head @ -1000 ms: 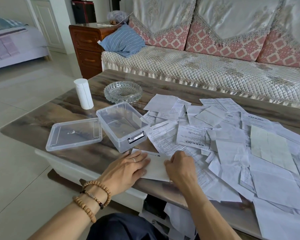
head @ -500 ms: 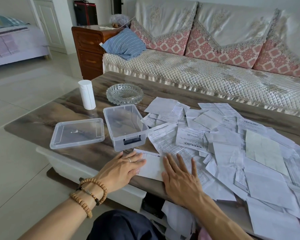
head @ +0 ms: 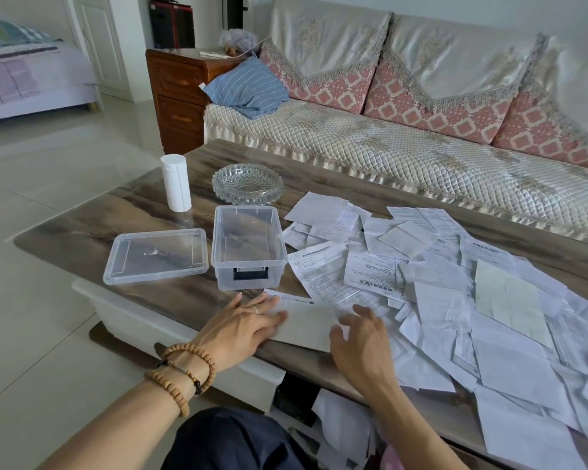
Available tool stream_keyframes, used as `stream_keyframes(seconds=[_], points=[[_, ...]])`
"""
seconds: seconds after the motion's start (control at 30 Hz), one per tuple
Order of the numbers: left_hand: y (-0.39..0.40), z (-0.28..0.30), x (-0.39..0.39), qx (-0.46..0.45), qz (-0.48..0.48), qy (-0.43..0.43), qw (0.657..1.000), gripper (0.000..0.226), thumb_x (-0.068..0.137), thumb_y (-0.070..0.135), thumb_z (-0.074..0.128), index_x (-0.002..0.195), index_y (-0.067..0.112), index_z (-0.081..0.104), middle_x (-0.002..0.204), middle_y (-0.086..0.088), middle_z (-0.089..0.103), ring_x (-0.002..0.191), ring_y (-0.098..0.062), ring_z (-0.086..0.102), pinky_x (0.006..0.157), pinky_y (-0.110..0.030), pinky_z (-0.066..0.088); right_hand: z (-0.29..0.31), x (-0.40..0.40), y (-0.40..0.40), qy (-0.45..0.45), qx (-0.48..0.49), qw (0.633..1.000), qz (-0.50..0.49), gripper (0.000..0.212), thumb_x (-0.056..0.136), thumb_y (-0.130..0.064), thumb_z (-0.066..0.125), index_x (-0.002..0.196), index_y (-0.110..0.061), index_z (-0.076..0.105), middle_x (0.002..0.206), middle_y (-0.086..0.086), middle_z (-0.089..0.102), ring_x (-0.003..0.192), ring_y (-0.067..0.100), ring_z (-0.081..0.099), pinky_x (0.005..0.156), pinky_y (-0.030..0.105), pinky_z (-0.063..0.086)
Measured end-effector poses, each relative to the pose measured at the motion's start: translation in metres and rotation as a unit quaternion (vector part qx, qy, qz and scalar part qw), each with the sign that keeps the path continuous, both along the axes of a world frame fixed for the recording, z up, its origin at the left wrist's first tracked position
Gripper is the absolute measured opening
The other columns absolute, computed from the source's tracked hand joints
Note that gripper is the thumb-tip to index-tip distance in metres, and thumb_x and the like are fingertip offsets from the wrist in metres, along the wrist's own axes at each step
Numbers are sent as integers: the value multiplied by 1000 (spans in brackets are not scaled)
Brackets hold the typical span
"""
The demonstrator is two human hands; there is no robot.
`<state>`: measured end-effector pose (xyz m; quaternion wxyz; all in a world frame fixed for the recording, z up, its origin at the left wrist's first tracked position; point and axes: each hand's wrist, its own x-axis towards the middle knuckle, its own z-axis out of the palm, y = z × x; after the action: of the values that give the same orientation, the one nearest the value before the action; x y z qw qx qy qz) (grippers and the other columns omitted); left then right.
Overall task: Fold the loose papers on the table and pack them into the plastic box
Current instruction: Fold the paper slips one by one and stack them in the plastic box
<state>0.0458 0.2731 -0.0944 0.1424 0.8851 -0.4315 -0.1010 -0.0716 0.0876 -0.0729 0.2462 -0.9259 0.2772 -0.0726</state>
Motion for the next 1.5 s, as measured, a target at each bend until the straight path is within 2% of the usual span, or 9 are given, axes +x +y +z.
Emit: stream_keyframes(seconds=[0.17, 0.37, 0.47, 0.7, 0.8, 0.9, 1.0, 1.3, 1.5], points=[[-2, 6, -4, 35, 13, -19, 999, 55, 98, 52, 13, 148, 40, 32, 162, 8, 13, 149, -7, 2, 120, -37, 1, 19, 23, 15, -82, 357, 914, -172, 58, 82, -12, 70, 135, -3, 48, 123, 13, 55, 104, 24, 54, 81, 30, 44], [-3, 5, -8, 32, 30, -48, 998, 43, 105, 39, 27, 147, 40, 33, 161, 9, 16, 150, -9, 7, 121, -36, 7, 19, 31, 21, -35, 318, 935, -155, 20, 75, -12, 70, 85, -5, 55, 78, 5, 61, 75, 24, 60, 67, 32, 51], [-4, 6, -11, 38, 32, -63, 997, 42, 106, 36, 29, 147, 38, 35, 161, 7, 18, 150, -11, 10, 121, -35, 9, 12, 26, 22, -89, 323, 927, -167, 40, 73, -13, 69, 54, -16, 34, 51, -1, 31, 51, 21, 29, 52, 31, 26], [-4, 10, -13, 17, 35, -70, 997, 41, 106, 32, 32, 146, 38, 39, 160, 7, 23, 149, -12, 15, 119, -32, 12, 11, 24, 16, -124, 473, 847, -208, 44, 72, -4, 72, 105, -15, 44, 83, 17, 61, 61, 27, 57, 51, 30, 47], [-3, 14, -17, -8, 26, -84, 996, 36, 105, 32, 36, 137, 37, 52, 151, 10, 41, 139, -12, 37, 113, -33, 33, 7, 22, 14, -56, 394, 908, -130, 13, 77, 1, 62, 90, 1, 62, 72, 15, 61, 57, 26, 56, 45, 29, 44], [-6, 29, -20, -92, 75, -182, 976, 18, 95, 21, 57, 110, 24, 65, 113, 9, 63, 83, -10, 63, 70, -30, 57, 11, 18, 10, -89, 330, 934, -106, 13, 78, -3, 56, 85, -9, 65, 79, 9, 66, 71, 25, 61, 54, 29, 46], [-14, 46, -4, -52, 186, -214, 957, 52, 82, 19, 72, 130, 20, 51, 125, -5, 57, 59, -13, 61, 48, -25, 52, 19, 14, -4, -140, 311, 934, -105, 13, 78, -7, 53, 88, -9, 62, 84, 14, 67, 74, 26, 60, 59, 30, 49], [5, 70, 40, 44, 119, -119, 985, 29, 94, 13, 53, 118, 29, 46, 116, 8, 49, 93, -20, 61, 65, -30, 43, 53, 31, -28, -232, 418, 873, -97, 19, 81, -1, 51, 92, -6, 66, 82, 8, 63, 74, 22, 56, 62, 33, 54], [51, 80, 62, 45, 111, -64, 991, 50, 78, -13, 43, 102, 30, 51, 133, 16, 44, 106, -15, 57, 80, -30, 48, 72, 110, -11, -156, 243, 957, 23, 14, 80, -4, 49, 90, 1, 59, 78, 9, 55, 75, 25, 50, 62, 34, 44]])
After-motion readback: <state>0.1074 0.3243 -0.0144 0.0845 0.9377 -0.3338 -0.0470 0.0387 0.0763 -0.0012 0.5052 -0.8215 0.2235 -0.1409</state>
